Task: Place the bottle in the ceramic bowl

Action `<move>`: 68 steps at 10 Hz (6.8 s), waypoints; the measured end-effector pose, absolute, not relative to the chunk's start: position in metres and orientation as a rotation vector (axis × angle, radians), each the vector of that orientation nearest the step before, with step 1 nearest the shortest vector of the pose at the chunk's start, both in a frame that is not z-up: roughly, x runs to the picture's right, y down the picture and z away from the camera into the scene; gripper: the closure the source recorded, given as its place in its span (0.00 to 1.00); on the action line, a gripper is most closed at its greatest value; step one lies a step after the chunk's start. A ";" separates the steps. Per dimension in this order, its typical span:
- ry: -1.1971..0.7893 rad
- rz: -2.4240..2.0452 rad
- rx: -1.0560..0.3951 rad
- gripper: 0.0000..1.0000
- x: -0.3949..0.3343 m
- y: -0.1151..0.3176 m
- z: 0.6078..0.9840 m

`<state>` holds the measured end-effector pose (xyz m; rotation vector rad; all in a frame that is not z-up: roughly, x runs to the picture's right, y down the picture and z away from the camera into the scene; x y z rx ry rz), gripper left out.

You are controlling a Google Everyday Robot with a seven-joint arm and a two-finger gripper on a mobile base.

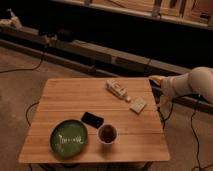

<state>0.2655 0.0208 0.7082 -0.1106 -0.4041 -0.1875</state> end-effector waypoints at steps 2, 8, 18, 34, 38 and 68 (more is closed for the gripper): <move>-0.408 -0.190 -0.110 0.20 0.263 0.020 0.709; -0.434 0.151 -0.135 0.20 0.252 -0.009 0.730; -0.351 0.542 -0.357 0.20 0.208 -0.011 0.834; -0.346 0.557 -0.504 0.20 0.128 -0.001 0.957; -0.345 0.584 -0.529 0.20 0.114 0.022 0.973; -1.055 -0.859 -0.576 0.98 -0.135 0.050 0.715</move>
